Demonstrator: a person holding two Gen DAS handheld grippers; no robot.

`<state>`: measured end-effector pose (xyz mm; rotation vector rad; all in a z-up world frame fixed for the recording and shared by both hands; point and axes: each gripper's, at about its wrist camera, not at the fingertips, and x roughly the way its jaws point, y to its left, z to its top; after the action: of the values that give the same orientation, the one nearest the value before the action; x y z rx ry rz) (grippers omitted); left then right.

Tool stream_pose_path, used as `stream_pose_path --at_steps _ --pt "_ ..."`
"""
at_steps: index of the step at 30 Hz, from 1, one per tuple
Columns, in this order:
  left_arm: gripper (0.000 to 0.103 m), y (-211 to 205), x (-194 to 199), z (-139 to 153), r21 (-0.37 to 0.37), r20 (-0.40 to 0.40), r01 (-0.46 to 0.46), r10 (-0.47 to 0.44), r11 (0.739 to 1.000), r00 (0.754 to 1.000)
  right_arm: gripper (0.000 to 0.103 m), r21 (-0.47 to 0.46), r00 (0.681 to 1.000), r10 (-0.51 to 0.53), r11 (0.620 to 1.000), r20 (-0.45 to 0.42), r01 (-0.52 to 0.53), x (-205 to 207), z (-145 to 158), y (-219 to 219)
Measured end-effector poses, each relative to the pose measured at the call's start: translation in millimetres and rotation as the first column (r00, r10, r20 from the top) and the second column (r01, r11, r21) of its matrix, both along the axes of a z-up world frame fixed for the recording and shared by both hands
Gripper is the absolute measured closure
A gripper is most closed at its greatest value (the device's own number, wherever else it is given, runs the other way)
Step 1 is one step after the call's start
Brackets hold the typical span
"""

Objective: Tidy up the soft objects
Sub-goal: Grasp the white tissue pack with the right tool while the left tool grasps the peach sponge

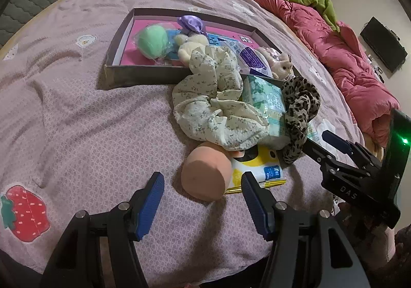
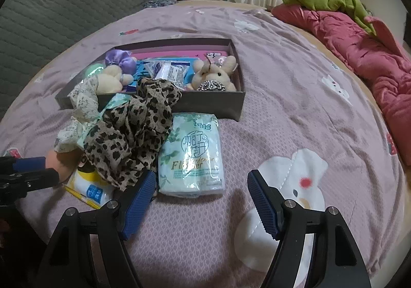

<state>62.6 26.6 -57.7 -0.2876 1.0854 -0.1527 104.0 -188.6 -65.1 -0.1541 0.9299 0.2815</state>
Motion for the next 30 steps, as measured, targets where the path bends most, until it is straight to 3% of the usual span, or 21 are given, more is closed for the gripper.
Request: stream_pose_path --at_steps 10,21,25,27,30 --pt "0.041 3.3 8.0 -9.0 -0.004 -0.009 -0.014 0.014 1.000 1.000 0.028 -0.063 0.999 0.042 0.997 0.024 -0.040 10.0 -16.9 8.4" --pt "0.042 -8.0 14.7 -13.9 0.057 0.016 0.024 -0.025 0.998 1.000 0.028 -0.053 0.997 0.058 0.997 0.052 -0.056 21.9 -21.7 8.9" --pt "0.051 -6.1 15.9 -13.2 0.050 0.026 0.024 -0.025 0.998 0.999 0.036 -0.024 0.997 0.057 0.998 0.047 -0.056 23.4 -22.6 3.7" --pt "0.060 -6.6 15.7 -12.2 0.038 0.034 0.031 -0.032 0.999 0.999 0.046 -0.015 0.997 0.053 0.998 0.051 -0.053 22.9 -21.7 2.0" --pt "0.063 -10.8 15.7 -11.5 0.052 0.040 0.046 -0.048 0.998 0.998 0.049 0.008 0.998 0.040 0.999 0.047 -0.040 24.6 -21.2 -3.1"
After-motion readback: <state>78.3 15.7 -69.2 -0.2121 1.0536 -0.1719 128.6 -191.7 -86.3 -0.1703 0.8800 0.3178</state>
